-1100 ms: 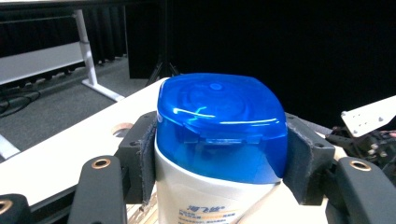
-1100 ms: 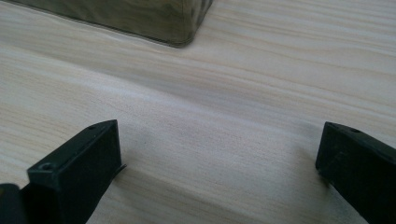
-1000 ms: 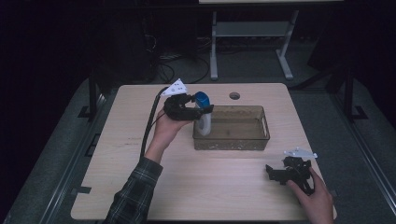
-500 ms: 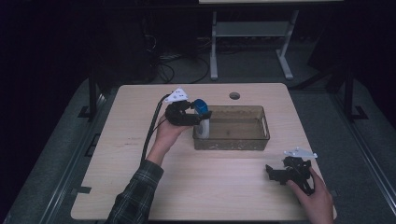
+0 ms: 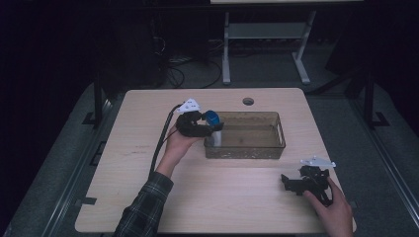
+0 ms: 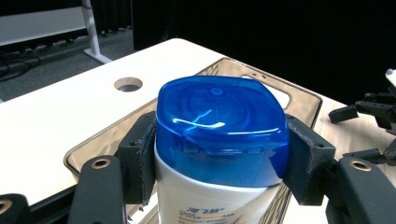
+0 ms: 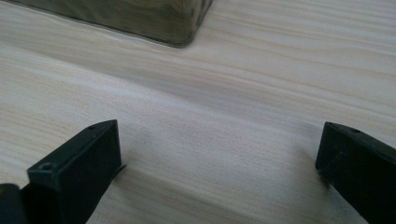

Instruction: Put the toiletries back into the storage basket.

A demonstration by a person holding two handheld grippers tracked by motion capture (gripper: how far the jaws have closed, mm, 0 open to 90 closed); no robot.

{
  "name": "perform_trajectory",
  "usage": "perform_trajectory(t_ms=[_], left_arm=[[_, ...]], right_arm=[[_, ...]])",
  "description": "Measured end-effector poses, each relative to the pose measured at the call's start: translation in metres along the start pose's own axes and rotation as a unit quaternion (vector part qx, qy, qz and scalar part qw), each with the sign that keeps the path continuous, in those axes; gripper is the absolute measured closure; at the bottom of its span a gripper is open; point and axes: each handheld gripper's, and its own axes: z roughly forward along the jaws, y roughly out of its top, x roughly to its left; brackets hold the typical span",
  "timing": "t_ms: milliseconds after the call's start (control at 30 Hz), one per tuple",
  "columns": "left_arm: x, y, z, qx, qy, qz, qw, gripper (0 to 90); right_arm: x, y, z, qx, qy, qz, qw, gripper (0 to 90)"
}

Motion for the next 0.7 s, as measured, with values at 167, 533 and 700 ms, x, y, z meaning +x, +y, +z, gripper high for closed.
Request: perform_trajectory(t_ms=[167, 533, 700], left_arm=[[-0.001, -0.001, 0.001, 0.004, -0.001, 0.002, 1.0, 36.2], [-0.009, -0.001, 0.001, 0.001, 0.001, 0.028, 0.9996, 28.4], [-0.01, -0.002, -0.001, 0.011, -0.003, 0.033, 0.9994, 19.8]], right_arm=[[0.0, 0.0, 0.0, 0.0, 0.0, 0.0, 1.0, 0.0], [0.0, 0.0, 0.0, 0.0, 0.0, 0.0, 1.0, 0.0], [0.0, 0.0, 0.0, 0.0, 0.0, 0.0, 1.0, 0.0]])
